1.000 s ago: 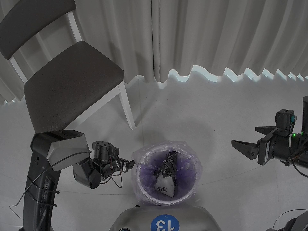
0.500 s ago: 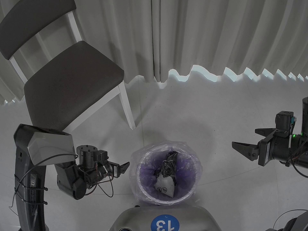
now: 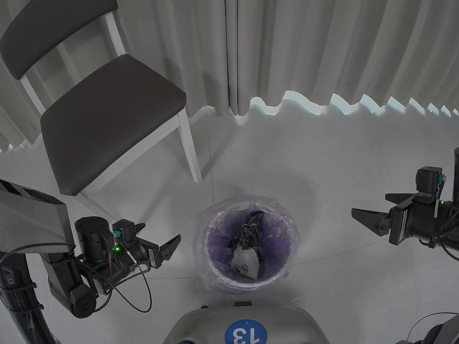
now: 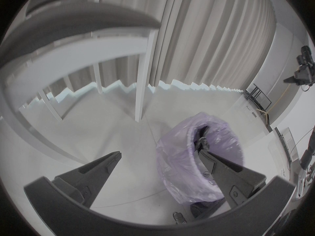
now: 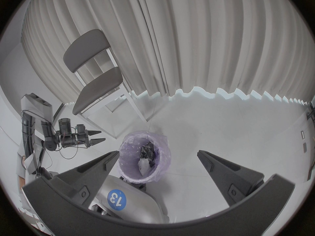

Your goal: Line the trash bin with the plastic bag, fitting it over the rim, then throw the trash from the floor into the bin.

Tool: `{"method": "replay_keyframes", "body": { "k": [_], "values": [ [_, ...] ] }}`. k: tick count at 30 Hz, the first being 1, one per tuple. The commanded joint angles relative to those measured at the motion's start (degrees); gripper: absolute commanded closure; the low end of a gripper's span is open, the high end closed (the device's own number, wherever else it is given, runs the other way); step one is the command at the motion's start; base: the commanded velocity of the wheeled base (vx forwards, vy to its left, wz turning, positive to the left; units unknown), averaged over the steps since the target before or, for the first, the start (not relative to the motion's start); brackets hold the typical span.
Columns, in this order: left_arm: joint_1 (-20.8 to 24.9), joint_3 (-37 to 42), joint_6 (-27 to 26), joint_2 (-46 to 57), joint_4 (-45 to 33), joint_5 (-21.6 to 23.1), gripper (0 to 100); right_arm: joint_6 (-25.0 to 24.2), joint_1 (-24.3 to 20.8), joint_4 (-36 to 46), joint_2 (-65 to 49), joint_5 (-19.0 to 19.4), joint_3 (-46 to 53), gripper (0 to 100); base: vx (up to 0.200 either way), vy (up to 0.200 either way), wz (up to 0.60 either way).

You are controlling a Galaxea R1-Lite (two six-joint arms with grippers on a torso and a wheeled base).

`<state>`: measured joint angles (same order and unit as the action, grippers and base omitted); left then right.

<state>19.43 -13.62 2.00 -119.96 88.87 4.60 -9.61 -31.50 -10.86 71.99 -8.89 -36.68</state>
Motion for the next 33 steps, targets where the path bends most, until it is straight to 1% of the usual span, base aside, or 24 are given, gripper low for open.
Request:
{"method": "replay_keyframes", "body": {
  "k": [1,4,5,7,8,9,10,12,14,15,16,17,20,21,24,26,29,30,32,33],
  "values": [
    [2.10,-0.27,-0.24,7.37,0.95,-2.13,0,0.03,3.20,-0.21,-0.35,-0.08,-1.55,0,0.000,0.000,0.00],
    [4.30,-2.73,-1.21,15.37,0.16,-3.37,0,0.38,6.36,0.23,-0.35,-0.17,-5.77,0,0.000,0.000,0.00],
    [4.47,-3.87,-2.53,18.27,-0.72,-3.45,0,0.55,6.98,0.40,-0.53,-0.17,-7.53,0,0.000,0.000,0.00],
    [4.12,-6.77,-5.95,24.07,-5.29,-3.98,0,0.73,7.51,1.19,-1.41,-0.52,-10.69,0,0.000,0.000,0.00],
    [4.12,-7.13,-6.22,24.51,-5.72,-4.07,0,0.73,7.59,1.28,-1.50,-0.61,-10.96,0,0.000,0.000,0.00],
    [3.86,-11.08,-7.27,31.63,-13.64,-5.83,0,1.87,7.68,1.72,-2.99,-2.19,-13.68,0,0.000,0.000,0.00],
    [3.68,-13.37,-7.27,35.05,-17.94,-6.79,0,2.84,7.68,1.37,-3.61,-3.24,-14.65,0,0.000,0.000,0.00],
    [2.89,-18.90,-6.57,42.79,-28.93,-8.46,0,5.12,7.68,0.40,-5.01,-5.44,-16.32,0,0.000,0.000,0.00],
    [1.66,-23.65,-5.87,49.56,-38.77,-8.73,0,6.88,7.68,-1.79,-7.03,-6.93,-17.55,0,0.000,0.000,0.00],
    [1.49,-24.70,-5.78,51.05,-40.97,-8.73,0,7.23,7.68,-2.41,-7.65,-7.20,-17.72,0,0.000,0.000,0.00],
    [1.13,-28.04,-5.78,55.62,-47.82,-8.73,0,7.94,7.95,-4.61,-9.58,-7.64,-18.16,0,0.000,0.000,0.00],
    [1.05,-29.80,-5.78,58.52,-52.39,-8.81,0,8.64,8.39,-5.66,-10.99,-7.64,-18.43,0,0.000,0.000,0.00],
    [0.78,-33.40,-6.48,66.43,-62.85,-8.99,0,11.28,11.37,-6.19,-16.09,-7.55,-19.22,0,0.000,0.000,0.00],
    [0.08,-34.02,-6.57,68.28,-65.05,-8.99,0,11.98,12.52,-6.10,-17.93,-7.20,-19.22,0,0.000,0.000,0.00],
    [-5.55,-34.64,-7.54,73.72,-68.65,-8.29,0,12.68,16.47,-5.93,-24.88,-6.32,-19.13,0,0.000,0.000,0.00],
    [-7.48,-34.37,-7.71,77.15,-70.15,-8.29,0,12.68,18.49,-5.84,-29.62,-5.44,-18.25,0,0.000,0.000,0.00],
    [-8.18,-34.99,-7.71,82.16,-74.98,-8.38,0,12.68,20.95,-3.99,-36.48,-4.38,-16.05,0,0.000,0.000,0.00],
    [-8.18,-35.69,-7.80,84.62,-78.15,-8.38,0,12.68,21.22,-2.41,-40.17,-4.03,-15.61,0,0.000,0.000,0.00],
    [-8.27,-36.04,-7.71,85.50,-79.55,-8.38,0,12.68,21.39,-1.53,-41.84,-4.03,-15.53,0,0.000,0.000,0.00],
    [-9.06,-36.74,-7.71,88.58,-83.77,-8.02,0,12.68,21.39,-1.53,-41.84,-4.03,-15.53,0,0.000,0.000,0.00]
  ]
}}
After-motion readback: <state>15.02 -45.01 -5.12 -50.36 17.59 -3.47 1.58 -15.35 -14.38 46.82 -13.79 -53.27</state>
